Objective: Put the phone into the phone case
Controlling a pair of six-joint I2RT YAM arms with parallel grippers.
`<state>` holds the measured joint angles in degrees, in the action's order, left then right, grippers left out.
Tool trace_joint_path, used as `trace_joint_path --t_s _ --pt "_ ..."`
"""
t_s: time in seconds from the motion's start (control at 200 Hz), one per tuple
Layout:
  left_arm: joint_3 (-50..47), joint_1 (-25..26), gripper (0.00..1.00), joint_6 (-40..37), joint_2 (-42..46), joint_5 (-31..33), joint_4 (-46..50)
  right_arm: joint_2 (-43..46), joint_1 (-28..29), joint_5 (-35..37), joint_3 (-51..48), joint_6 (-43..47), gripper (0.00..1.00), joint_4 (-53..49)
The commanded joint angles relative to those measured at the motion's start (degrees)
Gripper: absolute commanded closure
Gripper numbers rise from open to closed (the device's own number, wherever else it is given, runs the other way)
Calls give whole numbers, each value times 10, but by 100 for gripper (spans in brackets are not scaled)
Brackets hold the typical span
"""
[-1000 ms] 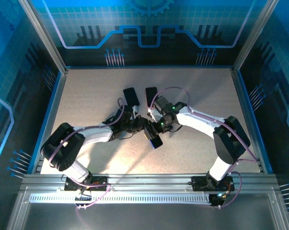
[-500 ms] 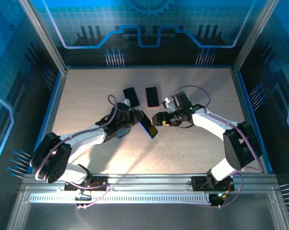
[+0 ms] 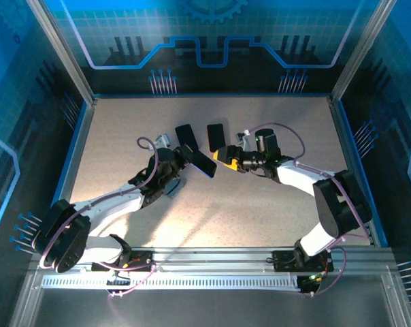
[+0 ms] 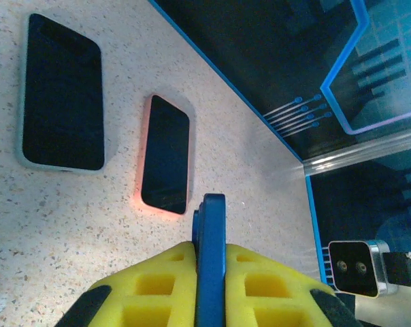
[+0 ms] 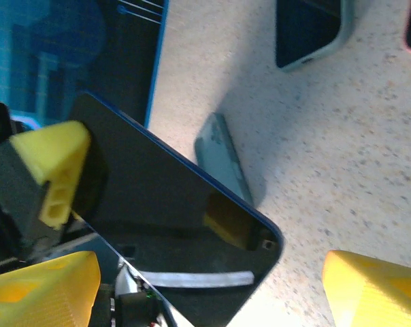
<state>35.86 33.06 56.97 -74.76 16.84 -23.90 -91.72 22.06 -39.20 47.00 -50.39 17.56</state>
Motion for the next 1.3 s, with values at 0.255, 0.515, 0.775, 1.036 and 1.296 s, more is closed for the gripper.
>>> trace_joint_path --t_s 0.255,0.515,0.775,1.036,1.296 --pt "7 5 100 19 15 41 -91 -49 -5 -35 -30 -86 15 154" --pt "8 12 100 41 -11 34 -118 -76 6 -43 -30 -133 31 234" --pt "9 24 100 46 -41 36 -135 -101 12 -50 -33 -191 47 329" --pt "8 25 100 36 -43 41 -103 -103 13 -52 -39 -226 56 384" --pt "12 27 100 21 -51 44 -70 -91 12 -54 -36 -233 72 389"
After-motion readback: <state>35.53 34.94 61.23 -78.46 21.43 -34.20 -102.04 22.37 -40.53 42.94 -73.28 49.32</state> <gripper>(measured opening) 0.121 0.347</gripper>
